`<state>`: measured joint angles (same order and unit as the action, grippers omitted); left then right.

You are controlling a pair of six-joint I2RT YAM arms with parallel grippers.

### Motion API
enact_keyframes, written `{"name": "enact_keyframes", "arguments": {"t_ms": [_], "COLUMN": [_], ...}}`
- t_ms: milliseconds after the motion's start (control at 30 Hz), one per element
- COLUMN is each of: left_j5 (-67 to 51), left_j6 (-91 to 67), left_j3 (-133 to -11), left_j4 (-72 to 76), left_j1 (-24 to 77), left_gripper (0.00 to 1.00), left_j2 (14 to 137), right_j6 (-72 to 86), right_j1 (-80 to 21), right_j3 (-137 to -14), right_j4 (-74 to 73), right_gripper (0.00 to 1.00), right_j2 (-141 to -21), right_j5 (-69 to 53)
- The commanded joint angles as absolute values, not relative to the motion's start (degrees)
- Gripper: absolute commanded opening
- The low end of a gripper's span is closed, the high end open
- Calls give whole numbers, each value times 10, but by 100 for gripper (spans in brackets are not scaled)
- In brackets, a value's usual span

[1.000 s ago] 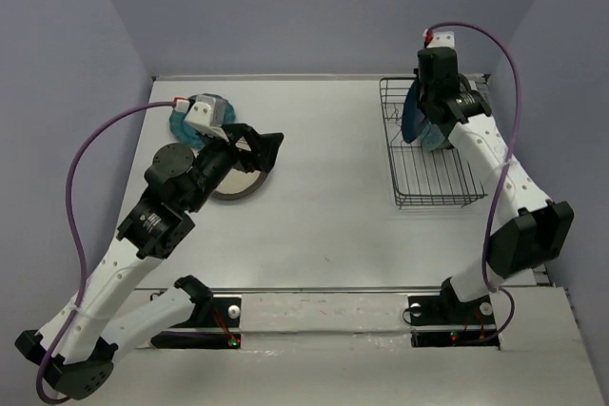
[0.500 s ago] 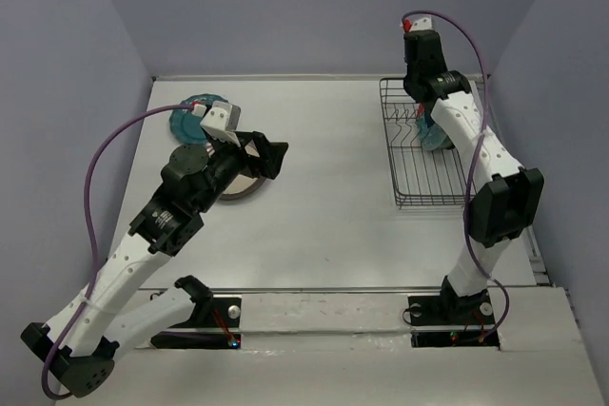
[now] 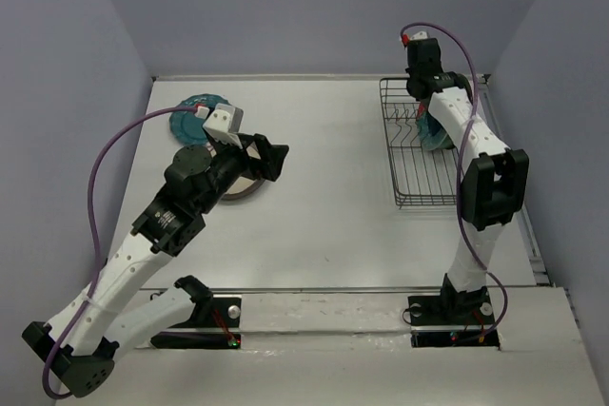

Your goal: Load the plates into the dish rack

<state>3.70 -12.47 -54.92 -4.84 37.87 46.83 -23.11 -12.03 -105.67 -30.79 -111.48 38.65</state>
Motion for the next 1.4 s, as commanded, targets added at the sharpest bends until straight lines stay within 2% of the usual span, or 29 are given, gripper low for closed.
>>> {"name": "enact_keyframes", "arguments": {"t_ms": [0, 800, 867, 933, 967, 1000, 1033, 1167, 1267, 1367], "left_j5": [39, 52, 54, 54, 55, 58, 58, 62, 70, 82], "left_j6": [-113, -110, -110, -110, -110, -111, -111, -116, -120, -133], "left_j3": [-544, -540, -540, -539, -539, -538, -537, -536, -534, -533], "left_j4": [-14, -14, -14, -14, -14, -14, -14, -12, -11, -10], "left_j1": [380, 379, 379, 379, 379, 378, 376, 369, 363, 350], "left_gripper": [99, 99, 99, 99, 99, 99, 99, 99, 99, 99], "left_j2": [472, 474, 476, 480, 480, 482, 484, 495, 508, 522], "right_j6": [-228, -150, -146, -143, -141, -135, -133, -120, -107, -89], "right_j1": [-116, -105, -105, -105, -100, -100, -100, -100, -100, -100], "right_j3": [-1080, -1012, -1014, -1016, -1017, -1018, -1018, -1023, -1026, -1024], "right_j4": [-233, -211, -211, -211, -211, -211, -212, -214, -216, -221], "right_gripper": [7, 7, 15, 19, 31, 37, 47, 69, 79, 86], "right_j2": [-1099, -1143, -1145, -1143, -1142, -1136, -1133, -1108, -1079, -1050], "right_j5": [378, 299, 304, 305, 303, 303, 301, 284, 280, 271]}}
